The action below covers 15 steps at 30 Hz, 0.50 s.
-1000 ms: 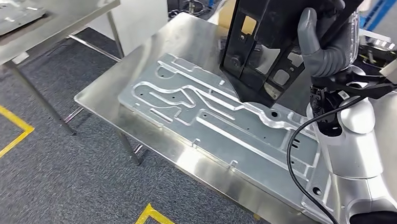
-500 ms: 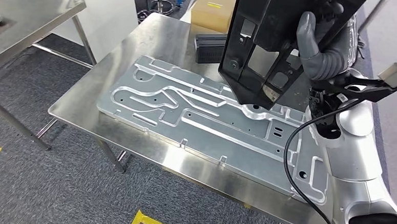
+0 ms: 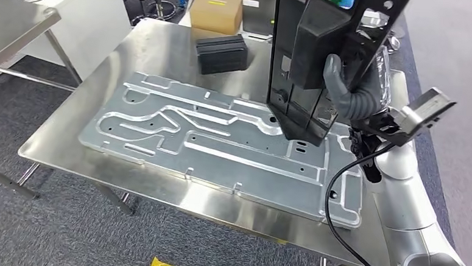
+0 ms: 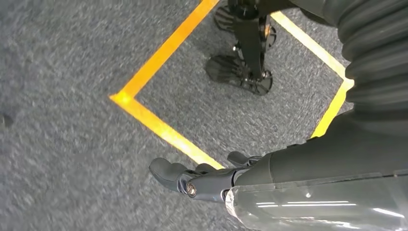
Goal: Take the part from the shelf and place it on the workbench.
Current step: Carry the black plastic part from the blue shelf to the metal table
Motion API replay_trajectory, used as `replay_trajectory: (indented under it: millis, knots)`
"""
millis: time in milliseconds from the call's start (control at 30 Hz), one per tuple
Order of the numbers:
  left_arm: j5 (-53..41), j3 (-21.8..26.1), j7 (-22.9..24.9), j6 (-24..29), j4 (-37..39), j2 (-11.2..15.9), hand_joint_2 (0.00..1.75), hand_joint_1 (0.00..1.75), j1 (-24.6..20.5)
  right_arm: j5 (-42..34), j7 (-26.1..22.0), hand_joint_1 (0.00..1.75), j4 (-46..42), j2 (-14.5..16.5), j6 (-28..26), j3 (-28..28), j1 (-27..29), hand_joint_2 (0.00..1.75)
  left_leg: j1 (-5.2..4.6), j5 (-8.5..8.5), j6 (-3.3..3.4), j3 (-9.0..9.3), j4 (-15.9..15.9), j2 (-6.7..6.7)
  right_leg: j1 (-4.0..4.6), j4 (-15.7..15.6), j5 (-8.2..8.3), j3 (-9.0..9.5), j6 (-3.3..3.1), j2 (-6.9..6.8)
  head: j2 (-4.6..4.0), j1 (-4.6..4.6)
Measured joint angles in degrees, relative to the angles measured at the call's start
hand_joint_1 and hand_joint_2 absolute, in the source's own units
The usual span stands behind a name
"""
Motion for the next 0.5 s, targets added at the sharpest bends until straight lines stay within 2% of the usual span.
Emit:
replay_trajectory:
  millis: [33,67,100,133,167,200,233,267,300,333,367,433,467,500]
  knots:
    - [-0.01,0.0,0.01,0.03,0.0,0.0,1.75,0.0,0.01,1.45,0.06,1.75,0.49,0.11,-0.75,0.14,0.35,1.75,0.08,-1.6,-0.35,-1.08,2.64,-0.92,-0.09,-0.16,0.04,0.07,-0.52,0.87,0.0,0.0]
    - [-0.03,-0.01,-0.04,-0.02,0.0,0.01,1.75,0.0,0.1,3.39,0.73,1.75,0.88,0.19,-1.83,0.23,0.4,1.75,0.19,-3.55,-0.52,-2.88,6.52,-2.29,-0.16,-0.31,0.09,0.21,-0.88,1.5,0.0,0.0]
    - [-0.03,-0.01,-0.18,-0.19,0.0,0.02,1.75,0.0,0.29,6.38,2.41,1.75,1.59,0.22,-3.34,0.56,-0.09,1.75,0.2,-5.18,-0.57,-5.01,10.71,-2.98,-0.06,-0.27,0.06,0.2,-1.08,2.06,0.0,-0.01]
    - [-0.07,-0.01,-0.4,-0.48,0.0,0.02,1.75,0.0,0.48,11.0,5.34,1.75,3.14,0.39,-5.18,1.36,-1.58,1.75,0.19,-5.99,-0.61,-6.83,14.01,-3.31,0.03,-0.18,0.04,0.14,-1.2,2.82,0.0,0.0]
    - [-0.14,-0.01,-0.69,-0.79,0.01,0.01,1.75,0.0,0.54,17.87,9.28,1.75,5.79,0.81,-7.06,2.64,-4.2,1.75,0.18,-5.68,-0.59,-7.89,15.48,-3.48,0.1,-0.02,0.03,0.07,-1.28,3.71,0.0,0.0]
    - [-0.24,-0.01,-0.97,-1.06,0.01,-0.01,1.75,0.0,0.43,27.3,12.99,1.75,9.4,1.44,-8.63,4.2,-7.55,1.75,0.18,-4.21,-0.47,-7.91,14.56,-3.61,0.14,0.17,0.02,0.02,-1.32,4.61,0.0,0.0]
    - [-0.36,-0.03,-1.2,-1.21,0.02,-0.01,1.75,0.0,0.2,37.97,15.58,1.75,13.23,2.15,-9.56,5.65,-10.96,1.75,0.18,-1.98,-0.27,-6.88,11.45,-3.88,0.16,0.39,0.0,-0.02,-1.3,5.46,0.0,0.01]
    - [-0.44,-0.04,-1.37,-1.27,0.02,-0.01,1.75,0.0,-0.05,48.85,16.95,1.75,16.65,2.92,-9.94,6.84,-13.83,1.75,0.18,0.27,0.01,-5.3,7.2,-4.72,0.15,0.59,-0.06,-0.06,-1.22,6.09,0.0,0.01]
    - [-0.51,-0.07,-1.5,-1.39,0.02,-0.01,1.75,0.0,-0.21,58.7,17.32,1.75,19.41,3.63,-10.06,7.87,-15.97,1.75,0.17,1.89,0.21,-3.78,3.4,-5.51,0.23,0.82,-0.12,-0.18,-1.07,6.65,0.0,0.01]
    - [-0.55,-0.1,-1.61,-1.55,0.02,-0.01,1.75,0.0,-0.26,65.82,17.49,1.75,21.45,4.21,-10.02,8.85,-17.55,1.75,0.13,2.79,0.36,-2.71,0.82,-6.13,0.26,0.98,-0.15,-0.33,-0.84,7.13,0.0,0.0]
    - [-0.56,-0.13,-1.69,-1.73,0.02,-0.01,1.75,0.0,-0.26,70.05,17.81,1.75,23.1,4.74,-9.93,9.85,-18.68,1.75,0.04,3.04,0.49,-2.2,-0.42,-6.54,0.23,1.03,-0.14,-0.49,-0.57,7.54,0.0,0.0]
    - [-0.58,-0.24,-1.78,-2.02,0.04,-0.04,1.75,0.0,-0.34,70.13,18.35,1.75,25.35,5.26,-9.79,11.44,-19.81,1.75,0.07,3.19,0.84,-2.07,-0.78,-5.93,0.26,0.9,-0.02,-0.67,0.09,8.18,0.0,-0.01]
    - [-0.58,-0.31,-1.81,-2.09,0.06,-0.11,1.75,0.0,-0.43,67.85,18.49,1.75,26.04,5.36,-9.76,11.92,-20.16,1.75,0.22,3.37,1.15,-1.99,-1.05,-5.57,0.35,1.1,-0.24,-0.81,0.4,7.66,0.0,0.0]
    - [-0.58,-0.38,-1.84,-2.11,0.08,-0.18,1.75,0.0,-0.51,65.53,18.53,1.75,26.64,5.46,-9.76,12.31,-20.59,1.75,0.4,3.55,1.48,-1.91,-1.35,-5.16,0.45,2.15,-1.0,-1.33,0.67,6.52,0.0,0.01]
